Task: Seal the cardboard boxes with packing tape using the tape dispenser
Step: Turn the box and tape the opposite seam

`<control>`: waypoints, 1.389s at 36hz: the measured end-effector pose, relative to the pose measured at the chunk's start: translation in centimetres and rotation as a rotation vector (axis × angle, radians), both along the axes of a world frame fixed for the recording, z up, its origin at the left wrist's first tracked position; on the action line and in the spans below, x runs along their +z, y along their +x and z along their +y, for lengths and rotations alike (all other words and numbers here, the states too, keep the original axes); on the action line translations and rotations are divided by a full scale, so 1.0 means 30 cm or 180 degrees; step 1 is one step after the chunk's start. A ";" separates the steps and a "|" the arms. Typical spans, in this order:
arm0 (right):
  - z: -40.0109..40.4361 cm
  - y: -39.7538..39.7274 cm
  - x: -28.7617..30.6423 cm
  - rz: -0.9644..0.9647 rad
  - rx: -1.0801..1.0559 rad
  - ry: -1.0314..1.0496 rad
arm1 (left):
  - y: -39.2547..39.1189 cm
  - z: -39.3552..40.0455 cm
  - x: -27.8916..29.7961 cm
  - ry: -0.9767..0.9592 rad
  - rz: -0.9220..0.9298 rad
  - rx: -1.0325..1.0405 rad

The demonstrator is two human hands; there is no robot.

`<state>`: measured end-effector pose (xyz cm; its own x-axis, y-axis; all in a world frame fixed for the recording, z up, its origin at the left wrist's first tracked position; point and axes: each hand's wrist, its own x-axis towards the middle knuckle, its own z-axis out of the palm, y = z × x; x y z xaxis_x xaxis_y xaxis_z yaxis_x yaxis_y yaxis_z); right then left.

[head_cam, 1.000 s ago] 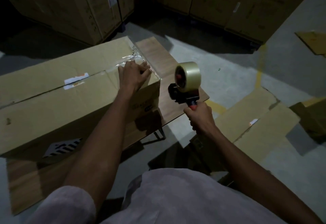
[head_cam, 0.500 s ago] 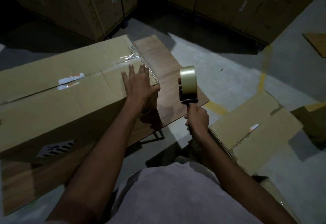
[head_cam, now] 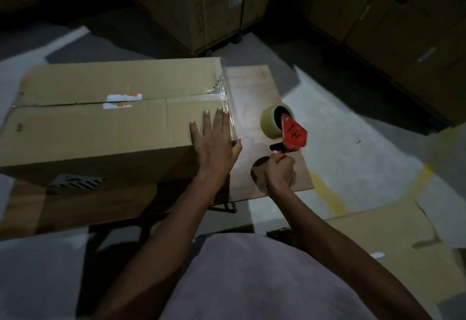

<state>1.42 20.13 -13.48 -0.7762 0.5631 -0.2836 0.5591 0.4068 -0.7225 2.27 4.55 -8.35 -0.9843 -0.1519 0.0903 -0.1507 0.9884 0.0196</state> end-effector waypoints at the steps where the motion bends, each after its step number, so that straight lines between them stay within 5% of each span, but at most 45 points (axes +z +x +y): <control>1: 0.004 -0.014 -0.010 0.0033 0.0014 -0.0033 | 0.001 0.003 -0.002 -0.0059 0.0020 -0.0001; 26: -0.026 -0.095 -0.173 -0.1190 0.1221 -0.0563 | -0.044 -0.062 0.084 0.0742 -0.1000 -0.0334; 34: 0.000 -0.087 -0.004 -0.1743 0.1801 -0.0843 | -0.069 -0.108 0.163 -0.0095 -0.0745 -0.0756; 44: -0.056 -0.059 0.101 -0.0607 0.1124 -0.1343 | -0.114 -0.147 0.157 -0.0587 -0.0413 -0.1462; 50: -0.142 0.007 0.216 0.0111 0.0971 -0.1848 | -0.136 -0.221 0.179 -0.0333 -0.0429 -0.2023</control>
<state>1.63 15.88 -7.02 -0.8910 0.0794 -0.4470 0.4527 0.0818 -0.8879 -1.79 -2.09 -2.98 -0.8830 0.4658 -0.0573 0.4688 0.8813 -0.0597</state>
